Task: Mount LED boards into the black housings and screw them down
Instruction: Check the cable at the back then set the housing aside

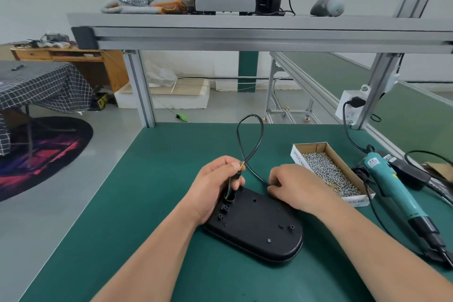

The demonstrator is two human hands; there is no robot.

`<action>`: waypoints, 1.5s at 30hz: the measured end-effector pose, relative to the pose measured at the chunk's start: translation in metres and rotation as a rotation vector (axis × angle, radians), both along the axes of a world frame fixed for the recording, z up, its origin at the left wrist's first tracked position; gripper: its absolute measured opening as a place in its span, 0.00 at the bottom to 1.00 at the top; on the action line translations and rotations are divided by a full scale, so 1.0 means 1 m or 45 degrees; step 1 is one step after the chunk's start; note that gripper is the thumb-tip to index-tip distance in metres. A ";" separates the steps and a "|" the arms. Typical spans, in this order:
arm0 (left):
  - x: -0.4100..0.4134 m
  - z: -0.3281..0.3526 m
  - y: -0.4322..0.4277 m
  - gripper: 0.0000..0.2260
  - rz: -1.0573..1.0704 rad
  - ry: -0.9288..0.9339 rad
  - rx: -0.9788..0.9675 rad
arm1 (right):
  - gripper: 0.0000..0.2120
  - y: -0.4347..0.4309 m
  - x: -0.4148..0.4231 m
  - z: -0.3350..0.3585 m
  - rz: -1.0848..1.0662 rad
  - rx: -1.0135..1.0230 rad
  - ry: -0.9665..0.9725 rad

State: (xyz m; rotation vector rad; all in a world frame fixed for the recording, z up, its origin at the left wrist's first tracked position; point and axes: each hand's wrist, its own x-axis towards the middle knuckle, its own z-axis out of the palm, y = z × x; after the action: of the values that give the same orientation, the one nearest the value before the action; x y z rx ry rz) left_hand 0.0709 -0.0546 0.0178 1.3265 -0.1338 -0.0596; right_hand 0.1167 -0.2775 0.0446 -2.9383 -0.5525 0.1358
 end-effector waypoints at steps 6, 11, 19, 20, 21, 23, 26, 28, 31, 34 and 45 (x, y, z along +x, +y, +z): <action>0.000 -0.004 0.000 0.08 -0.046 -0.065 0.024 | 0.03 0.002 0.005 0.004 -0.138 0.024 -0.334; 0.002 -0.007 -0.003 0.11 -0.033 -0.092 0.087 | 0.04 -0.003 0.009 0.008 -0.168 0.021 -0.380; 0.001 -0.005 -0.006 0.12 0.082 -0.141 0.082 | 0.01 -0.024 0.017 0.002 -0.202 0.481 -0.441; 0.001 -0.004 -0.007 0.12 0.092 -0.137 0.071 | 0.02 -0.026 0.018 0.002 -0.187 0.492 -0.378; 0.001 -0.004 -0.007 0.12 0.107 -0.132 0.061 | 0.03 -0.027 0.018 0.000 -0.171 0.447 -0.340; 0.000 -0.004 -0.008 0.11 0.118 -0.120 0.034 | 0.05 -0.025 0.017 -0.005 -0.138 0.315 -0.391; -0.001 -0.003 -0.009 0.10 0.074 -0.114 0.024 | 0.14 -0.016 0.010 -0.005 -0.050 0.537 -0.509; -0.003 -0.003 -0.007 0.13 0.015 -0.129 0.087 | 0.19 -0.006 0.000 0.001 -0.012 0.906 -0.252; -0.007 -0.003 -0.008 0.14 -0.074 -0.197 0.322 | 0.26 0.018 -0.016 0.002 -0.001 1.319 0.220; -0.012 0.000 -0.012 0.10 -0.129 -0.230 0.421 | 0.13 0.034 -0.020 0.001 0.043 1.535 0.254; -0.015 0.009 0.013 0.12 -0.169 -0.136 0.617 | 0.09 0.060 -0.038 -0.006 -0.075 1.662 -0.060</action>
State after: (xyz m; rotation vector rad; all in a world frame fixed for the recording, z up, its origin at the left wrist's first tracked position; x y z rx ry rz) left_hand 0.0563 -0.0416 0.0268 1.8041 -0.3126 -0.1400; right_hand 0.0784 -0.2176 0.0382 -1.6767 -0.3368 -0.2256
